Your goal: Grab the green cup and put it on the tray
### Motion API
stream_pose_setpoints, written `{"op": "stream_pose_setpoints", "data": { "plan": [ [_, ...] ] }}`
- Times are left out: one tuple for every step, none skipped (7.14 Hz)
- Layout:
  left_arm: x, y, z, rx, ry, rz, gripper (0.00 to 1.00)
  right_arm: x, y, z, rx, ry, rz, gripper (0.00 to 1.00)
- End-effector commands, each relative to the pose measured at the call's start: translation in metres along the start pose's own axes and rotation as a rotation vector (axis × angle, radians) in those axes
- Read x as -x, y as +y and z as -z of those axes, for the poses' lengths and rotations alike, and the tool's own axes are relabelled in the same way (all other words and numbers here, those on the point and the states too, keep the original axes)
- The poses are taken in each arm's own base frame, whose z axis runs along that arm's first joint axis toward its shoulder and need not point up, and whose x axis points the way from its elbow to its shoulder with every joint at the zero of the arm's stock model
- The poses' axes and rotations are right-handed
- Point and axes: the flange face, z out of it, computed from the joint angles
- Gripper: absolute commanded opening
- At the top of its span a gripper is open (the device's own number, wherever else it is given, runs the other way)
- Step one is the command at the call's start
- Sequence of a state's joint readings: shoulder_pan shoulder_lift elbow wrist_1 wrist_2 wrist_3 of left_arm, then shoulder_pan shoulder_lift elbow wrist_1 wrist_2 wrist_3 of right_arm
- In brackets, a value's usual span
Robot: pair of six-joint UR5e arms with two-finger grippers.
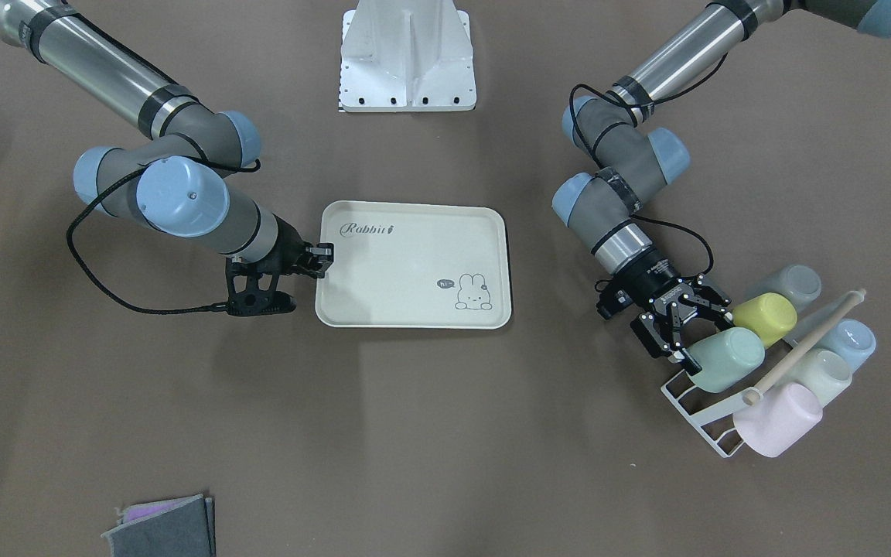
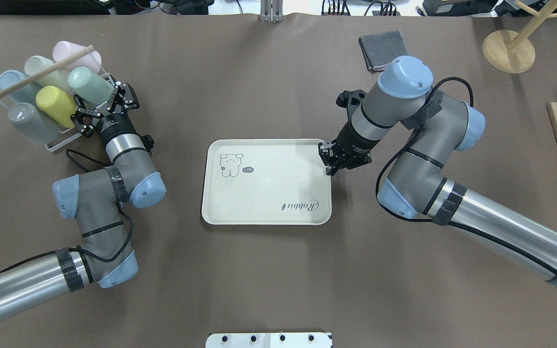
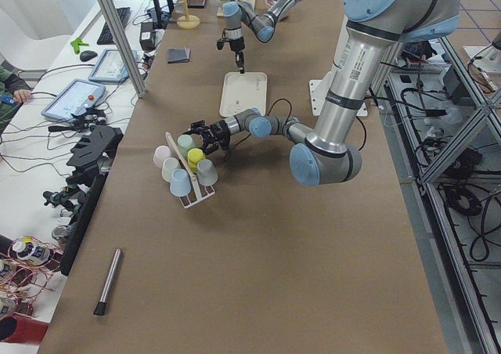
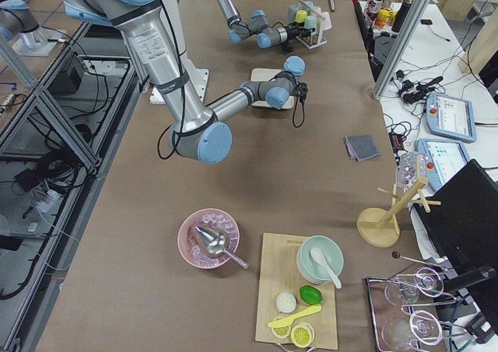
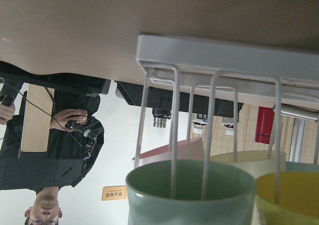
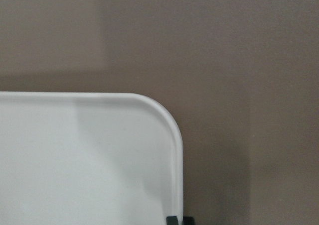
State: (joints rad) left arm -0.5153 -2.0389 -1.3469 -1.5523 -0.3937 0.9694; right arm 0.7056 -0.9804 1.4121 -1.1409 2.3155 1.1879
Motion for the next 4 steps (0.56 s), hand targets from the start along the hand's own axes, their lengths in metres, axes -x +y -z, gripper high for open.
{"op": "stream_pose_setpoints", "data": {
  "plan": [
    [0.0,-0.006,-0.001,0.001,0.0,-0.004,0.98,0.004,0.006,0.006,-0.003,-0.016,0.002,0.0],
    [0.001,-0.007,-0.001,0.0,0.001,-0.005,0.98,0.007,0.007,0.003,0.0,-0.015,0.006,0.0],
    [0.0,-0.008,-0.003,0.002,0.003,-0.009,0.98,0.004,0.009,0.0,0.007,-0.011,0.013,0.0],
    [-0.002,-0.01,-0.004,0.004,0.004,-0.013,0.98,0.008,0.016,-0.006,0.016,-0.012,0.016,0.0]
  ]
}}
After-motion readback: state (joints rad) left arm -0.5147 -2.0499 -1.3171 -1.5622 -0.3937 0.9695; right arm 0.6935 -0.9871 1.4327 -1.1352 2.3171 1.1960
